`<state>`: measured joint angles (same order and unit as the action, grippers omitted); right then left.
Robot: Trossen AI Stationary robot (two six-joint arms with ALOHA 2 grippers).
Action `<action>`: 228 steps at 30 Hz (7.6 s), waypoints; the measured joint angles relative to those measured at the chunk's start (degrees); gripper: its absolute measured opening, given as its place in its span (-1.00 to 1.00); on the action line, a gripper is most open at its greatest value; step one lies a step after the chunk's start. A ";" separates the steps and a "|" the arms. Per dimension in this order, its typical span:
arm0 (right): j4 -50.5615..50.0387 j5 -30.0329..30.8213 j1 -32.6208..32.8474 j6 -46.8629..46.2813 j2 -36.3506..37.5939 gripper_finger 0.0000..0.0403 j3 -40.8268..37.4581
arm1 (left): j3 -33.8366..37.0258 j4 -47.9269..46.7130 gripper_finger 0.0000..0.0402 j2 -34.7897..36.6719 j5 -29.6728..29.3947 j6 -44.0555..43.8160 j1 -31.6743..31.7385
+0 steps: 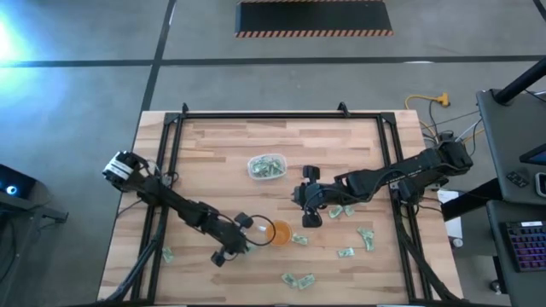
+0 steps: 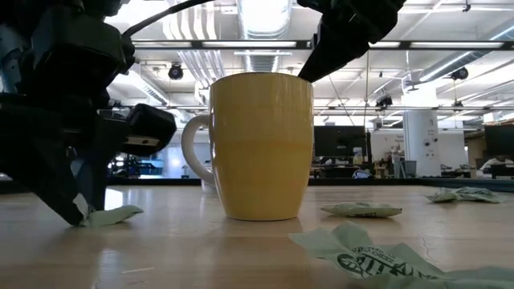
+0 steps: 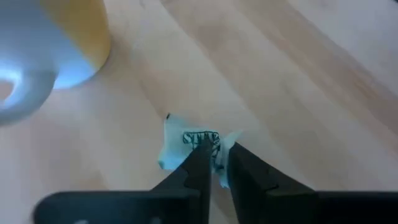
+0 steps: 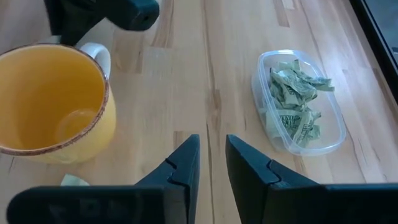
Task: Pick and place Stevia / Truvia into bins
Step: Put the stevia packet into the transparent bin
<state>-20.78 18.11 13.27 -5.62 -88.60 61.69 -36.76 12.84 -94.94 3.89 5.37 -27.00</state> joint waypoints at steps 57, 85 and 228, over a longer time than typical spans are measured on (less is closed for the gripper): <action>0.17 -0.02 -0.01 -0.82 0.00 -0.69 -0.11 | -2.26 -2.84 -0.86 6.93 -4.84 16.86 44.04; -29.66 10.99 -0.01 -40.92 -0.24 -0.70 -4.01 | 1.64 -23.15 -0.22 33.32 0.58 -2.62 40.58; 22.35 3.83 -17.04 -0.22 -25.00 -0.96 9.09 | 8.27 -19.45 -0.22 40.75 1.50 -7.45 28.81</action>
<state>1.57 21.94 -3.77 -5.83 -113.59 70.78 -28.49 -6.62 -54.19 5.39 -2.09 1.80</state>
